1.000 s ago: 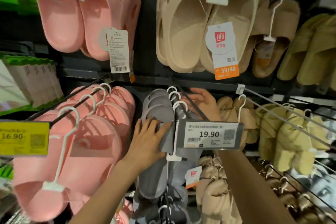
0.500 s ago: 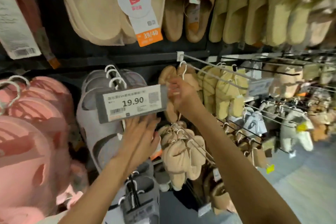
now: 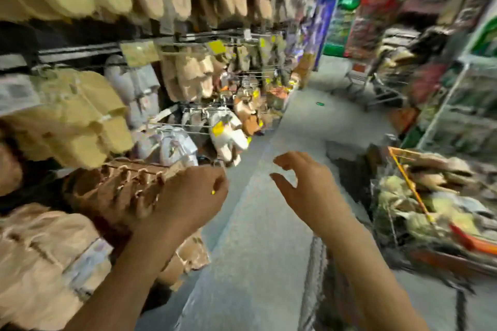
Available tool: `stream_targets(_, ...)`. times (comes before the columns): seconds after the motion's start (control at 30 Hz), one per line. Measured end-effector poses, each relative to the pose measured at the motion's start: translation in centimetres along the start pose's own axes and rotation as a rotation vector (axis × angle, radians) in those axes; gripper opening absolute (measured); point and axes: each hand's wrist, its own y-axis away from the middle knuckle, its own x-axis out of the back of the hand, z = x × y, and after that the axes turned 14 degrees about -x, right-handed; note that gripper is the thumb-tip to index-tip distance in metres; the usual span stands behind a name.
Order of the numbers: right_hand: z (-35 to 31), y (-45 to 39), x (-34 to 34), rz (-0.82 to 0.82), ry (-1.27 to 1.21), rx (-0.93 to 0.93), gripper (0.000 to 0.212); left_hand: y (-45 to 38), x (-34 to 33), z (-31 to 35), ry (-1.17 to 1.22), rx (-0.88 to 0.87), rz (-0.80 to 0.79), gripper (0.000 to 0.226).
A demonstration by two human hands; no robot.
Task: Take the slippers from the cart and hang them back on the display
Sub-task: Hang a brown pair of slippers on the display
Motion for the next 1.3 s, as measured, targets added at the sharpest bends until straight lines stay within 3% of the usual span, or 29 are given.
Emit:
stream_targets(0.2,12.8,1.1,8.6,0.180,0.255,-0.273,0.016,-9.5,-7.7,8.0,0.131,-0.159,-0.079,0.021)
stream_targets(0.37,20.6,1.4,10.6,0.295,0.413,-0.438,0.012,-16.3,-14.3,10.8,0.204,-0.286,-0.152,0.017)
stream_targets(0.77,35.7,-11.2,10.2,0.404,0.476,-0.694,0.013,-38.7,-29.4,14.7,0.284,-0.512,-0.290,0.014)
stream_targets(1.03,45.8,-16.8,11.4,0.441,0.433,-1.007,0.006,-50.7,-39.4,21.5,0.353,-0.678,-0.419,0.017)
stream_targets(1.17,52.5,-20.3,12.0,0.479,0.366,-1.130,0.005,-55.8,-45.5,24.4,0.353,-0.701,-0.501,0.019)
stream_targets(1.3,60.8,-24.0,13.0,0.418,0.321,-1.259,0.009,-62.0,-50.5,28.4,0.357,-0.678,-0.550,0.019)
